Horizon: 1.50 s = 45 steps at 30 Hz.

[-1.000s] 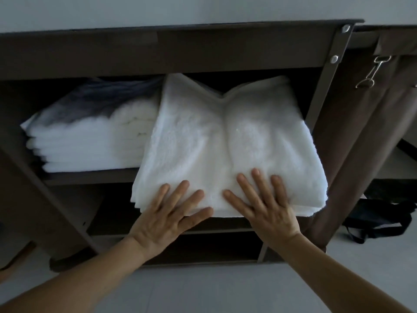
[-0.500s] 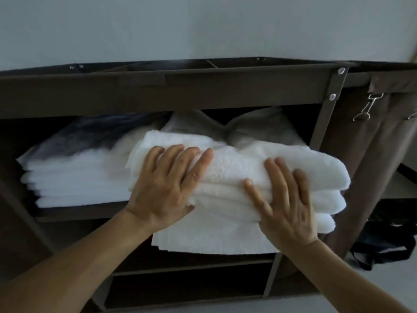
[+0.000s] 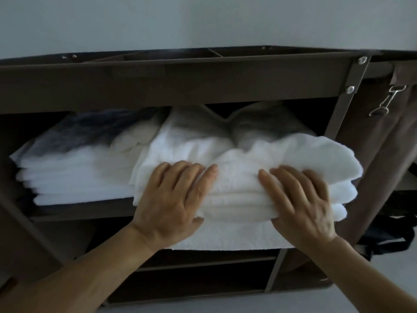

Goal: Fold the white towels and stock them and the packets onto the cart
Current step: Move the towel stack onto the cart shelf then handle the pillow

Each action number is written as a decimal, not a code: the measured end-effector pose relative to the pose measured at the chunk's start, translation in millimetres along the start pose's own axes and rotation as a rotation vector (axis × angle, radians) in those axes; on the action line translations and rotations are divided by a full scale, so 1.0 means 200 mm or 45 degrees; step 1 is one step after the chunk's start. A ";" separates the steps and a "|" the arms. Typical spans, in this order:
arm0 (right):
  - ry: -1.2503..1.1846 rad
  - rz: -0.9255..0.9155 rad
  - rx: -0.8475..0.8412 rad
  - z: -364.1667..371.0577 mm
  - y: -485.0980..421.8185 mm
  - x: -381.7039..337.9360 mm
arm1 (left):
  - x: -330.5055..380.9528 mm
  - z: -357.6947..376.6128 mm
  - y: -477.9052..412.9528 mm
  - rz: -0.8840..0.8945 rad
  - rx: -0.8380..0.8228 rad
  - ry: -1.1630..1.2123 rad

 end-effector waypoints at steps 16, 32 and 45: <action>-0.556 0.941 -0.111 -0.24 0.17 -0.07 | -0.15 -0.01 0.39 -1.449 0.058 0.740; -1.640 2.862 -0.065 0.08 0.48 0.04 | 0.04 0.24 0.56 -2.353 -0.299 2.395; -1.967 3.039 0.403 0.17 0.43 -0.07 | 0.02 0.20 0.44 -2.475 0.201 2.350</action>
Point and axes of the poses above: each hand's wrist, its own y-axis away from the middle knuckle, its own z-axis out of the palm, x = y × z, the point moved 7 cm from there along -y, towards the middle knuckle, and after that the axes turned 2 degrees about -y, right-handed, at the moved point
